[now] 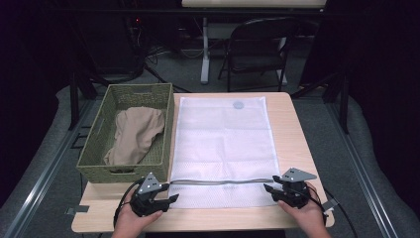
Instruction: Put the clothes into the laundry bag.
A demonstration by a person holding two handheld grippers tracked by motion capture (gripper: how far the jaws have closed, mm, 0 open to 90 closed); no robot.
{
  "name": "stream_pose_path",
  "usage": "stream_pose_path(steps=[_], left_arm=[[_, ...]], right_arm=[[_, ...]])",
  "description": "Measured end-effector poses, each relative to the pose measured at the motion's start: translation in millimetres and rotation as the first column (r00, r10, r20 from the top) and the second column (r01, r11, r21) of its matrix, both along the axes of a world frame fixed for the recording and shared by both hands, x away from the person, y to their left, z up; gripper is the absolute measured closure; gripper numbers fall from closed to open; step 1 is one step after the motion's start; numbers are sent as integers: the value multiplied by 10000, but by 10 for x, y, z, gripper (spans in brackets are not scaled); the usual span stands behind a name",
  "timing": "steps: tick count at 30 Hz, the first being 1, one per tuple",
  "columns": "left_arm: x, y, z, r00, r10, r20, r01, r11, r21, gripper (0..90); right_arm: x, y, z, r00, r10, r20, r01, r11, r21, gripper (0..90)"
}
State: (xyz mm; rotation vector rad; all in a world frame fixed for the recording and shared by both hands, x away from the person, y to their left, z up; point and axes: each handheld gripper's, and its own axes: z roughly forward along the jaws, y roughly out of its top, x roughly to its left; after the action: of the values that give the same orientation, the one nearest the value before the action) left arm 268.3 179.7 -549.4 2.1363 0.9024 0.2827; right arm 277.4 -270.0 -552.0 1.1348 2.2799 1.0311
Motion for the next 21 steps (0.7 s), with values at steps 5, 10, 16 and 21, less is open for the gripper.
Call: stream_pose_path(steps=[5,10,16,21], left_arm=[[6,35,82,9999,85,130,-83,9999,-149,458],[-50,22,213,9992,265,295,-258,9994,-240,444],[-51,25,390,9964,439,726,-429,9990,-153,396],[-4,60,528,9954,726,621,-704,9968,-368,372]], right_arm=[[8,41,-15,9993,373,-66,-374,9992,-130,490],[-16,85,-15,9975,686,161,-680,9971,-347,481],[9,69,-16,9980,623,71,-622,9978,-222,470],[5,80,-12,9987,513,82,-509,9981,-356,450]])
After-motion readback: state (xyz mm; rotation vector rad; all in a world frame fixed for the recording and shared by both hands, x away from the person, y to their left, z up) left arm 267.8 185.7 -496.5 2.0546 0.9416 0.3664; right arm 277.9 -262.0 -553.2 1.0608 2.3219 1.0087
